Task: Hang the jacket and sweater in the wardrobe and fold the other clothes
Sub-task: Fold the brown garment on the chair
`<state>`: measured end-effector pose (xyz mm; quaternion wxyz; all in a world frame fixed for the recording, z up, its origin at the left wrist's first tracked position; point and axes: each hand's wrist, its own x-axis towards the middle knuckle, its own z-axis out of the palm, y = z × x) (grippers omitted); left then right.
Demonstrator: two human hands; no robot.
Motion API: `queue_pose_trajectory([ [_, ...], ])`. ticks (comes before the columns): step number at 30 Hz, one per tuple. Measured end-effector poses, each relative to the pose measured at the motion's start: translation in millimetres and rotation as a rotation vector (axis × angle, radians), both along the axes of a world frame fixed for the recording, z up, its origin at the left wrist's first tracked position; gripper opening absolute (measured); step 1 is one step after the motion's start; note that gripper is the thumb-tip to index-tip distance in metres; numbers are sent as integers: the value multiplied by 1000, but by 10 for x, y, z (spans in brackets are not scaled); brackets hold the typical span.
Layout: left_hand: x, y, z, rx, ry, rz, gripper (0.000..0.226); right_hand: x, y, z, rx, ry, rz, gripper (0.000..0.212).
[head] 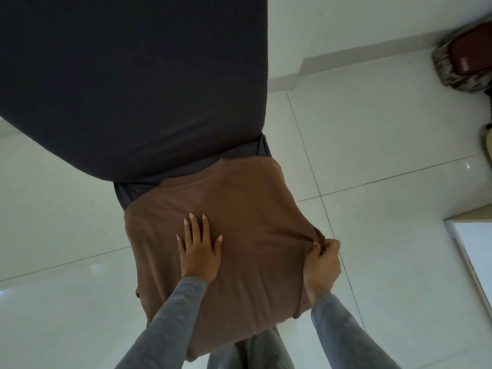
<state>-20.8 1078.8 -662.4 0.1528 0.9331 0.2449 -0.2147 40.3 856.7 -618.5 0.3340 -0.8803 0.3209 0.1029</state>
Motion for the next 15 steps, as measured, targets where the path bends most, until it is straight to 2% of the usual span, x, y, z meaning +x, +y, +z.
queue_pose_trajectory([
  [4,-1,9,17,6,18,-18,86,160,-62,11,183,-88,-121,13],
  [10,-3,30,19,3,19,-38,88,347,-28,-44,289,-172,-289,27],
  [15,-12,35,48,7,12,-50,86,432,-56,-47,296,-206,-253,32],
])
